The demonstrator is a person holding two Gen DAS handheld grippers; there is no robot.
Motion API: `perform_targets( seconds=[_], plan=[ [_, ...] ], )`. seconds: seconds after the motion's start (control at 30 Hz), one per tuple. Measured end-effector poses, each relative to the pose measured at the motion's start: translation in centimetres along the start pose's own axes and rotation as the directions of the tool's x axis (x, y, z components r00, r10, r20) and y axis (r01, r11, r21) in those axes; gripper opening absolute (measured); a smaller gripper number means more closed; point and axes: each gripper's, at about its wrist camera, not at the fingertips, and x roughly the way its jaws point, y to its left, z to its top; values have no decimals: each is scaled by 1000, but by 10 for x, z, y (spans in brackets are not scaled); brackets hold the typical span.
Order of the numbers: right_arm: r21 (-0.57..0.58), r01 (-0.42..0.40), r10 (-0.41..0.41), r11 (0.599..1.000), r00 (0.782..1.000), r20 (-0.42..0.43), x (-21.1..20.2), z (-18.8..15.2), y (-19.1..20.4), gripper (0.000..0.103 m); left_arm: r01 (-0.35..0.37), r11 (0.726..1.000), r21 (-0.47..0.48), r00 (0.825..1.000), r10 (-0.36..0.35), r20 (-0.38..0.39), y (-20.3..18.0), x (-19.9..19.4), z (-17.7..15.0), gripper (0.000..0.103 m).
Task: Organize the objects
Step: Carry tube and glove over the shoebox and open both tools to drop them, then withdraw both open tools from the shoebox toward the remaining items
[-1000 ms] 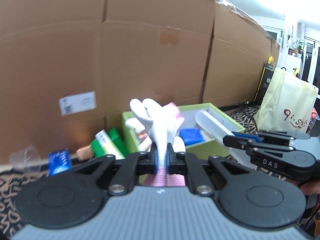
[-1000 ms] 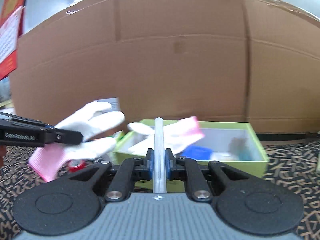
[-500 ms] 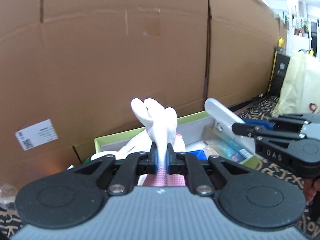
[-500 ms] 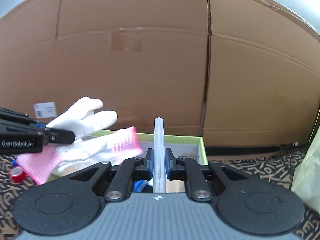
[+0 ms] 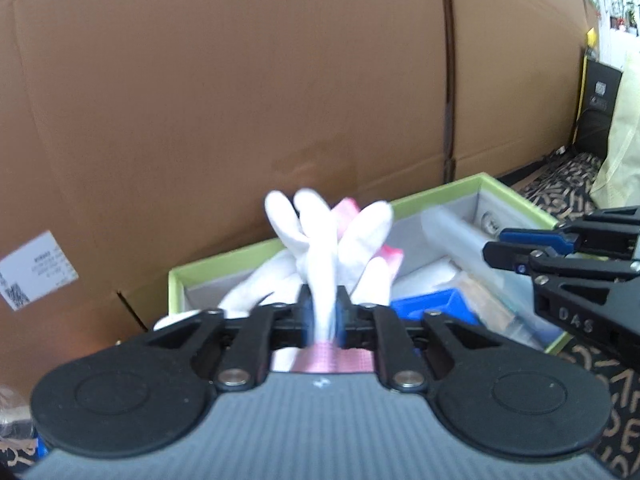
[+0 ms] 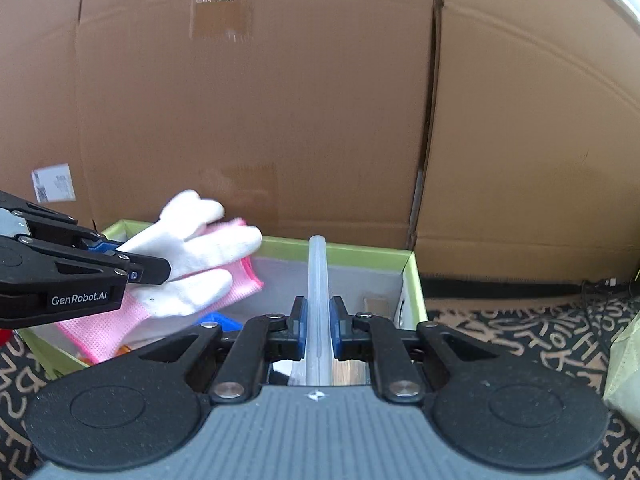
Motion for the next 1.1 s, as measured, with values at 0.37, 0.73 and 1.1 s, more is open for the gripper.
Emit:
perform_targets(
  seconds=[0.37,0.73,1.1],
  plan=[
    [48,46,-51,998,994,96,-38,-8,-4,70,-19,997,-81,988,31,149,15,-44,-24,103],
    [68,-65,46,996,966,255,-100,-13,38,93,-13,983,-184,990,39,137,56,-134,-65,103],
    [-75,-234,241,969,963,117,-91,-52,130,93,-202,896,-397,979,194,-60,136,-174,-152,103]
  ],
)
